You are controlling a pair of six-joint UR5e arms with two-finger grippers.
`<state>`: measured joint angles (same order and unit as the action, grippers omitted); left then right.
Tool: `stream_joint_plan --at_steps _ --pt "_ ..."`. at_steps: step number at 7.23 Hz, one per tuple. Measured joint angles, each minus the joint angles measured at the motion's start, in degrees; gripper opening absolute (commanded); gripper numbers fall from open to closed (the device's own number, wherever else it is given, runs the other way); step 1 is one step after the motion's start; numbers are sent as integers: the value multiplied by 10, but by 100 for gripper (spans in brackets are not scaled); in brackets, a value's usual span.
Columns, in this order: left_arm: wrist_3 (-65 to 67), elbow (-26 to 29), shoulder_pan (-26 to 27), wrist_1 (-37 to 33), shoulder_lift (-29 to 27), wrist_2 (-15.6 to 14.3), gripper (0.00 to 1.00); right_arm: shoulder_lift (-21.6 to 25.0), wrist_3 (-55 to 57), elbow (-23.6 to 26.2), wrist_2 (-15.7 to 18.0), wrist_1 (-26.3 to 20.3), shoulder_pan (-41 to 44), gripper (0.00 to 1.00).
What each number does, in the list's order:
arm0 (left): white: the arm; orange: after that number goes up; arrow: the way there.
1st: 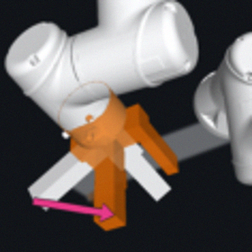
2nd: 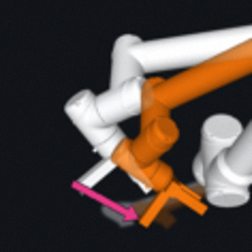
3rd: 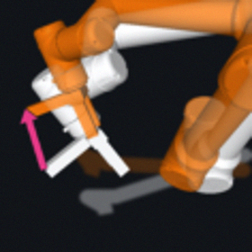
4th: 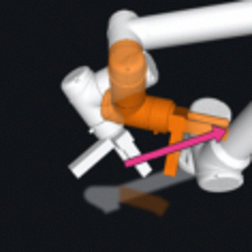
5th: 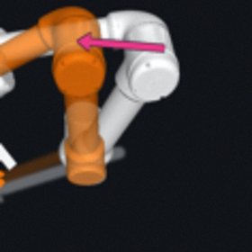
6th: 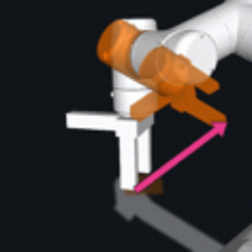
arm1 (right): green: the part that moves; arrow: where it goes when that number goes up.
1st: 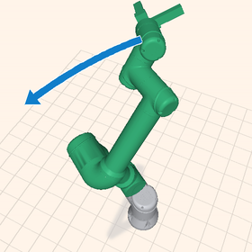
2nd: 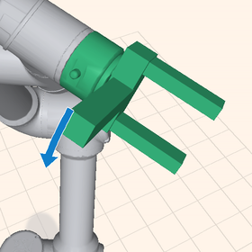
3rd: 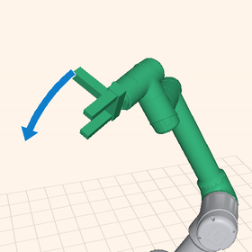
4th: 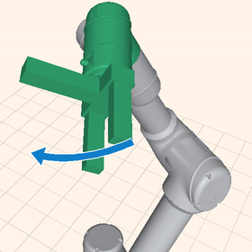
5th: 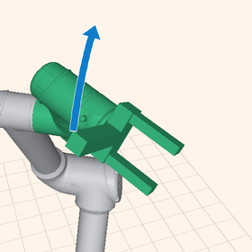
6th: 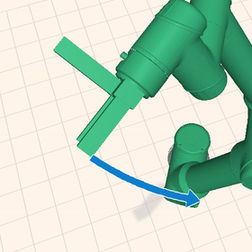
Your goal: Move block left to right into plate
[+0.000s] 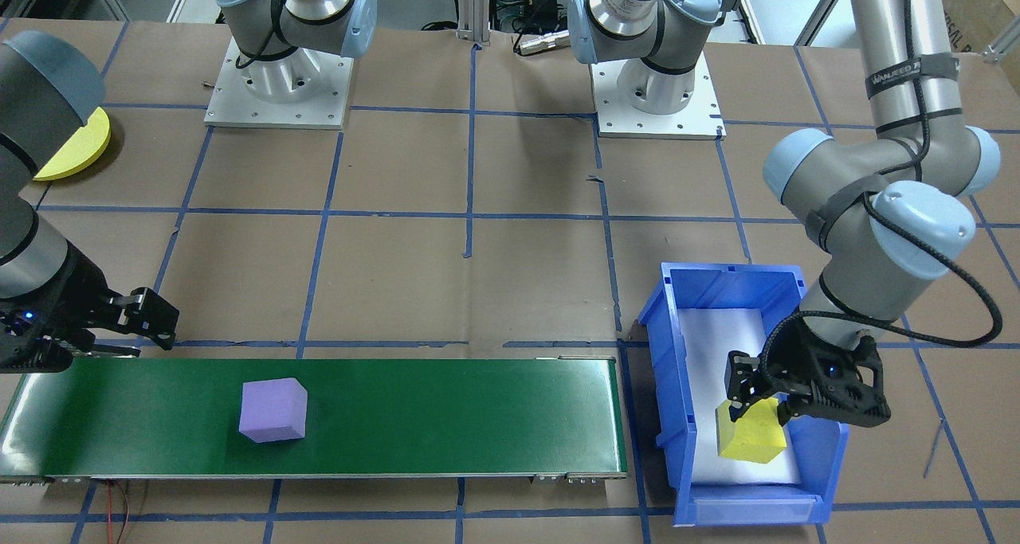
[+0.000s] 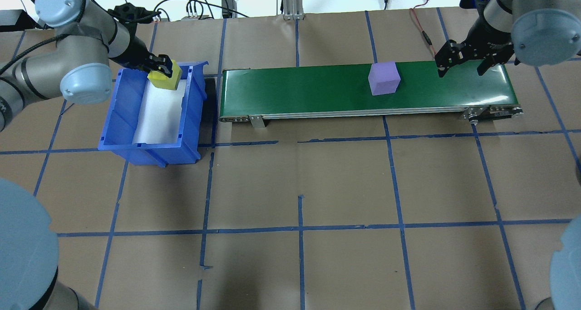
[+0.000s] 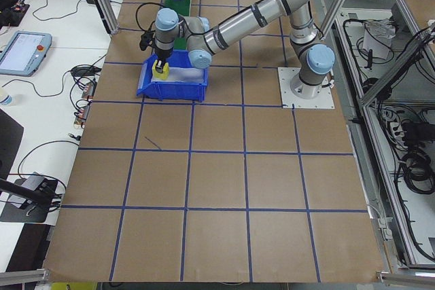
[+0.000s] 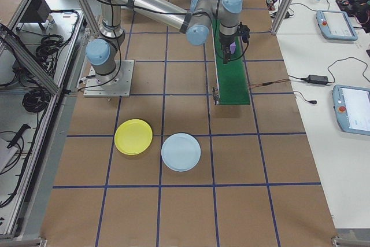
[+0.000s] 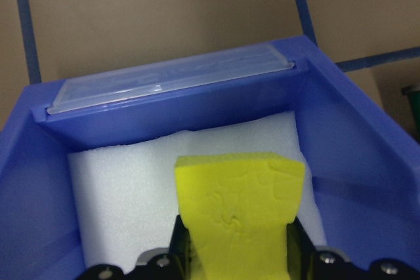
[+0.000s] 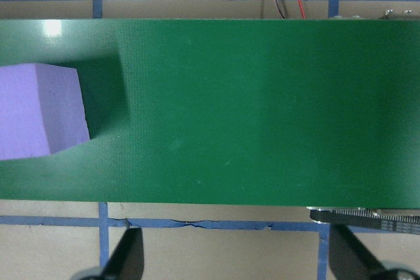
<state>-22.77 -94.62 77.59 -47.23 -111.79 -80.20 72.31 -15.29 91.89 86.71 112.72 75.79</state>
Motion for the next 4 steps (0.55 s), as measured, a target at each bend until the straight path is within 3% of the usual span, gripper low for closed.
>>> stream_joint_plan --at_steps 3,4 --pt "28 2 27 -18 78 78 53 -38 -8 -4 -63 49 0 100" --pt "79 -1 60 -15 84 86 52 -45 -9 -4 -77 58 0 100"
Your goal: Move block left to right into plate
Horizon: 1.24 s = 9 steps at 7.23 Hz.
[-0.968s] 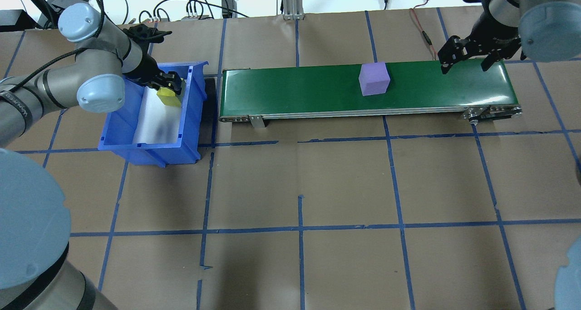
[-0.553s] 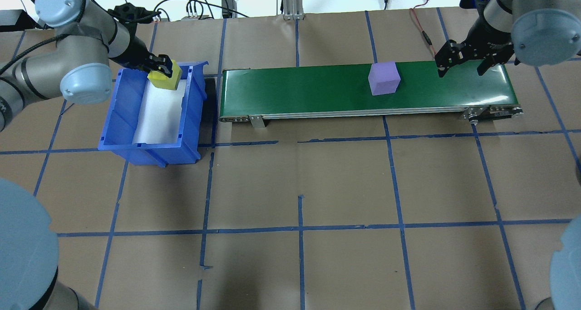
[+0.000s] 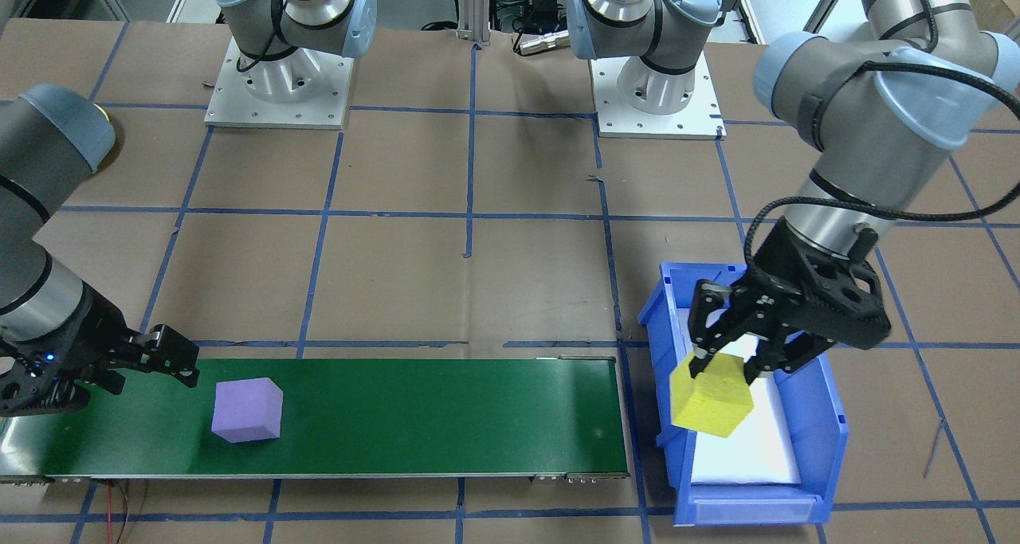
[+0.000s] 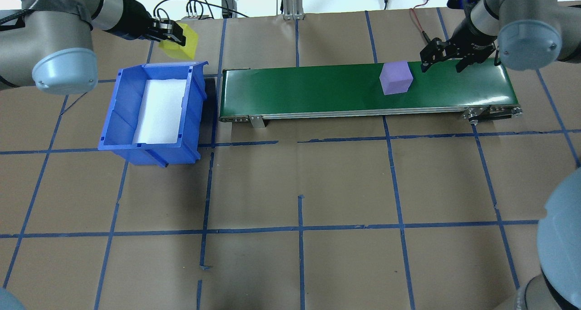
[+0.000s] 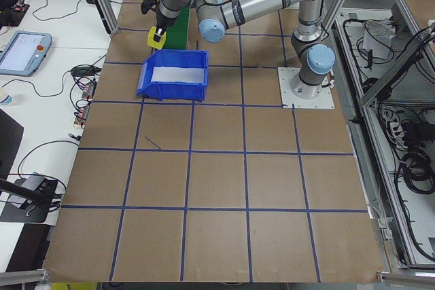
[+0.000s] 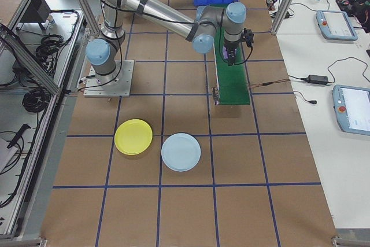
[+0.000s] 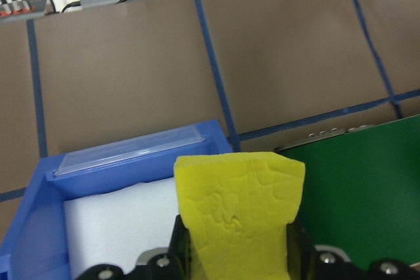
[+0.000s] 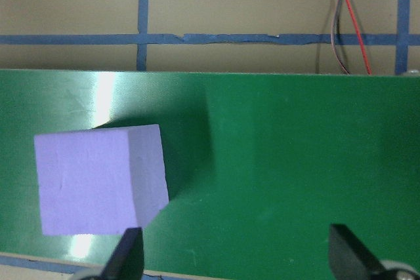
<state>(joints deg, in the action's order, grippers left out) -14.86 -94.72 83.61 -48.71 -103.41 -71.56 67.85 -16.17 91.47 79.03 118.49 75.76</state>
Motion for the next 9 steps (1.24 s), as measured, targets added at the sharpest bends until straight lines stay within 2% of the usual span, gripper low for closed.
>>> stream_joint_plan --at_steps 1,2,5,6,7,8,9 --pt "58 -4 33 9 -4 2 51 -3 0 0 -6 3 0 99" --pt "105 -8 58 26 -18 3 46 -6 0 1 -9 5 0 99" --pt "144 -19 91 83 -81 0 48 -23 5 3 -47 8 0 99" --pt "146 -20 93 94 -96 -6 87 -29 6 6 -50 12 0 96" --pt "147 -20 93 99 -108 -20 100 -31 9 10 -43 14 0 52" --pt "146 -20 94 99 -113 -32 100 -33 13 12 -35 14 0 27" --pt "145 -20 94 99 -113 -40 100 -34 13 14 -30 15 0 23"
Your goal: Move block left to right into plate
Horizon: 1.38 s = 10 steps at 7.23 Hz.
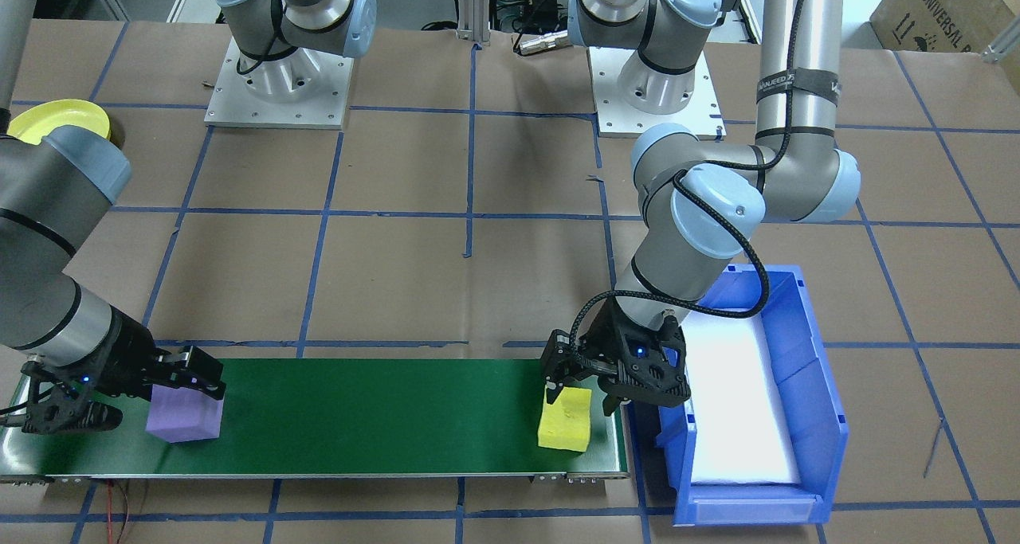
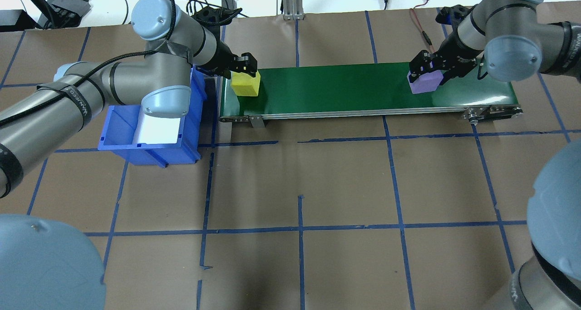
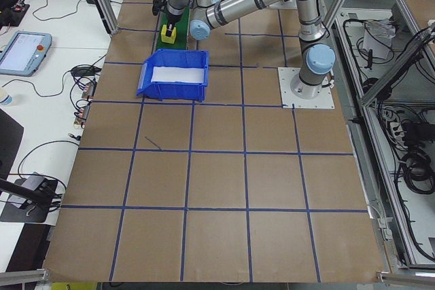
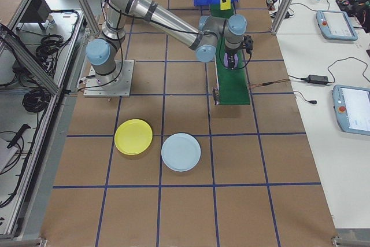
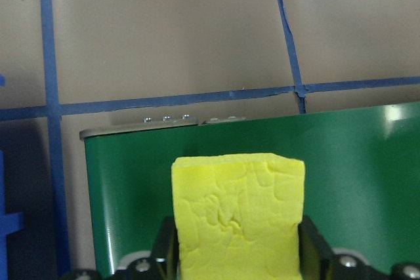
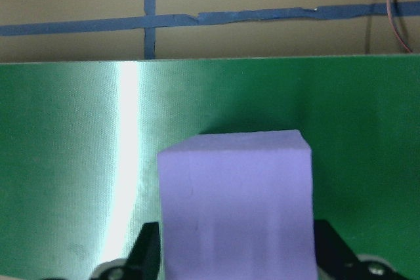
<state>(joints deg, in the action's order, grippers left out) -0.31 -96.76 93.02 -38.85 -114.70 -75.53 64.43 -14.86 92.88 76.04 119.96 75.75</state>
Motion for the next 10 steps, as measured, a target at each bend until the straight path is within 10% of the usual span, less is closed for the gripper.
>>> stream_joint_plan --at_steps 4,8,9,10 --pt "-12 18 -5 -189 112 -105 100 18 -143 -7 125 8 -57 18" --pt "-15 25 -45 -430 246 -162 100 61 -497 36 146 -10 -332 27" --pt "-15 25 -49 -447 258 -167 100 62 -544 57 147 -9 -384 50" --pt "-13 25 -50 -454 263 -170 100 62 -571 83 146 -6 -432 99"
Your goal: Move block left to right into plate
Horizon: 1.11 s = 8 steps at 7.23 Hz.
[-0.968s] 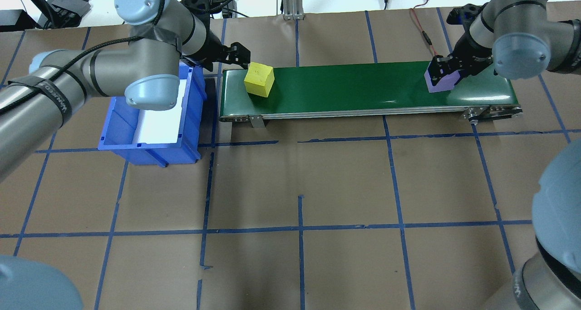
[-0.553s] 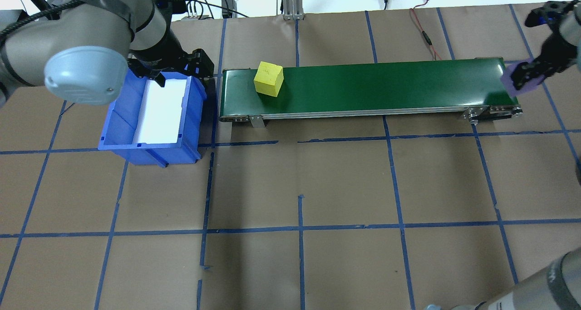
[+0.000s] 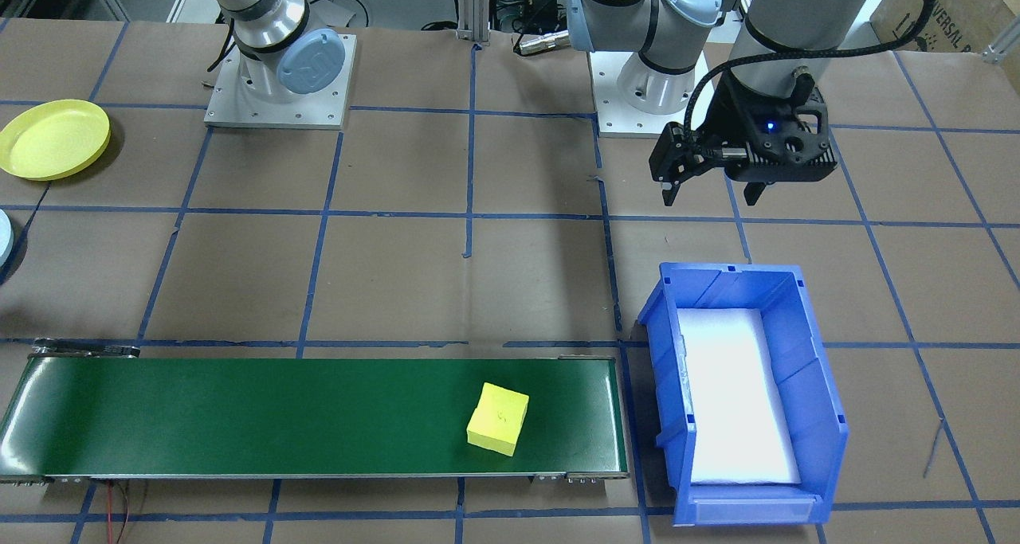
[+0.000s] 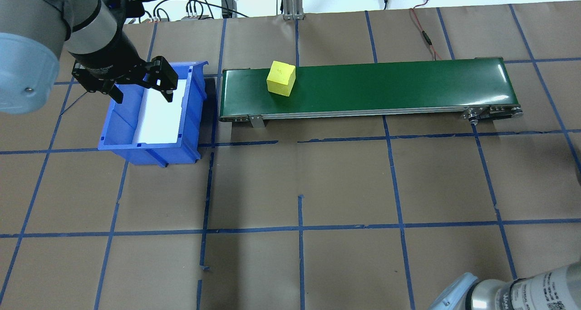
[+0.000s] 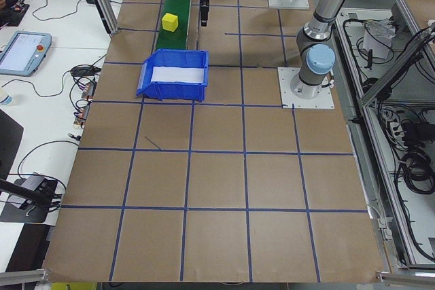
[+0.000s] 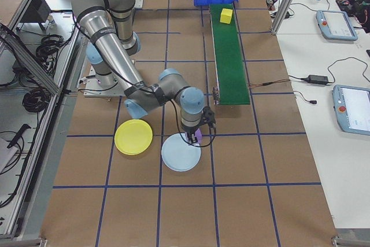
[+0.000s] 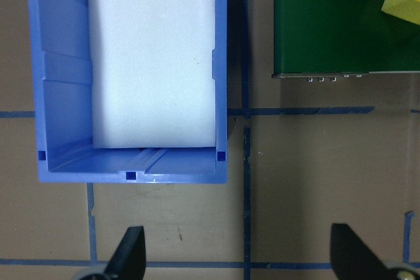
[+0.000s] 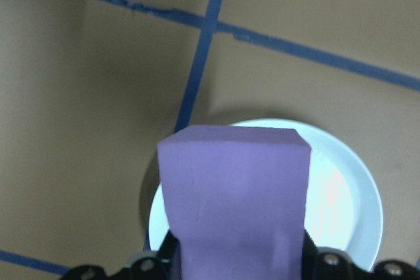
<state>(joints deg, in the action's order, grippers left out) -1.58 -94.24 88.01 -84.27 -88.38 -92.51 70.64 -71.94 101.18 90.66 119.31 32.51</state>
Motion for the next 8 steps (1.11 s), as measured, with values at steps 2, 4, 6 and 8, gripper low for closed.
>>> stream_joint_plan --at_steps 2,4,6,8 --pt "2 0 -1 -3 4 2 100 2 -12 30 0 4 -48 100" --pt "2 0 0 -3 6 5 100 22 37 33 10 -5 -48 100" --pt "1 0 1 -2 10 5 100 75 172 9 43 -52 47 100" --pt "4 -2 2 0 7 2 100 95 324 -26 33 -115 182 100"
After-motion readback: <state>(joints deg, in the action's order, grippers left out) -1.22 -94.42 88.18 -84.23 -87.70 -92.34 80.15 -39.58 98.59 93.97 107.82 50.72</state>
